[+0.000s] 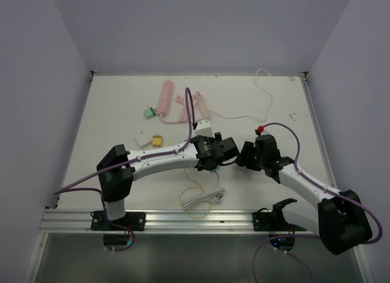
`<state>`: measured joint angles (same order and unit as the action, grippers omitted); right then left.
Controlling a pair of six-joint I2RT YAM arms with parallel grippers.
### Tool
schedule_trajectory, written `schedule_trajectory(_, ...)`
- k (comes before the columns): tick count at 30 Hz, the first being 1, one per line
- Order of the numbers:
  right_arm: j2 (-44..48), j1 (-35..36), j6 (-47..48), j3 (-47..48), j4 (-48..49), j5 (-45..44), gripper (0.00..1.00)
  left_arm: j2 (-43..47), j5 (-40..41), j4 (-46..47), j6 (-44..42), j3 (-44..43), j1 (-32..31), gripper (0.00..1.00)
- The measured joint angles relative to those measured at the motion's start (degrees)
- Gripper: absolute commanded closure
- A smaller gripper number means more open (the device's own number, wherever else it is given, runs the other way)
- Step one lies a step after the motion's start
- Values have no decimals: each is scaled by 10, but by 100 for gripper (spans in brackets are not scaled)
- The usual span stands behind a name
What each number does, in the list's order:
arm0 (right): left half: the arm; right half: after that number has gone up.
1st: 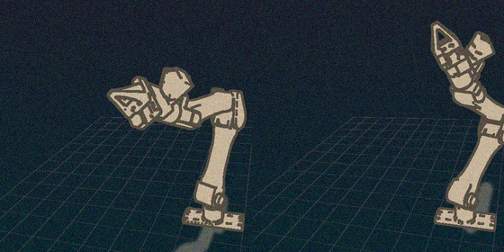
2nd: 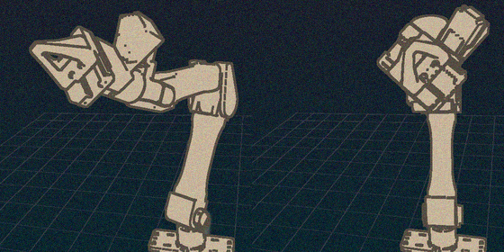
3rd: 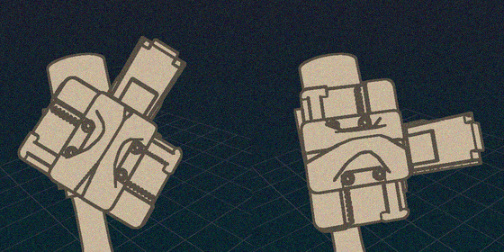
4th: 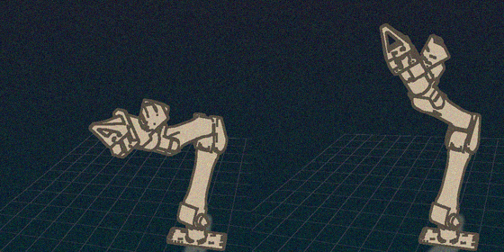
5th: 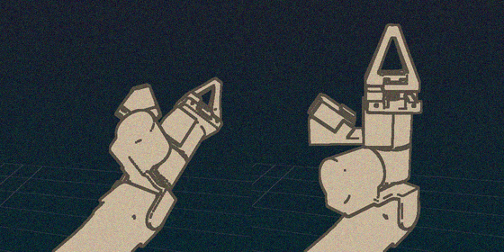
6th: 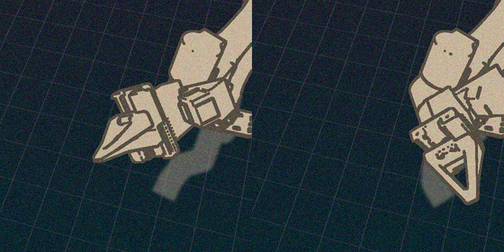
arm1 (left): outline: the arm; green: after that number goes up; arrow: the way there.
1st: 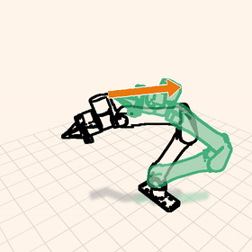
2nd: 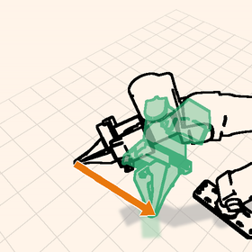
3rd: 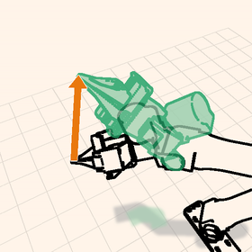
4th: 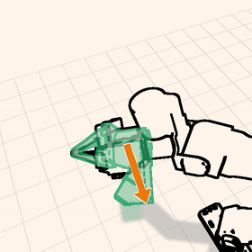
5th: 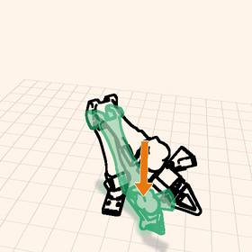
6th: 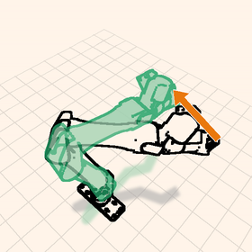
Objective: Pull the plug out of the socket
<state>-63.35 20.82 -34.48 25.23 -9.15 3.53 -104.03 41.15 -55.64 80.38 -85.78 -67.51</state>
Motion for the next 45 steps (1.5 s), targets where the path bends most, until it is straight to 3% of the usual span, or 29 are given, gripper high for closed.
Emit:
schedule_trajectory(9,-8,0,0,-19,43,6,47,-66,-28,12,-11,-35,14,26)
schedule_trajectory(27,-18,-2,0,-24,66,21,47,-95,-70,54,-15,-28,35,52)
schedule_trajectory(30,-19,-2,0,-24,68,22,47,-95,-75,60,-15,-17,36,53)
schedule_trajectory(38,-18,-2,0,-28,80,45,47,-75,-82,89,-15,20,40,67)
schedule_trajectory(42,-16,-2,5,-28,86,62,47,-39,-86,126,-22,71,42,76)
schedule_trajectory(45,-8,-3,8,-28,88,80,41,7,-94,169,-37,131,45,82)
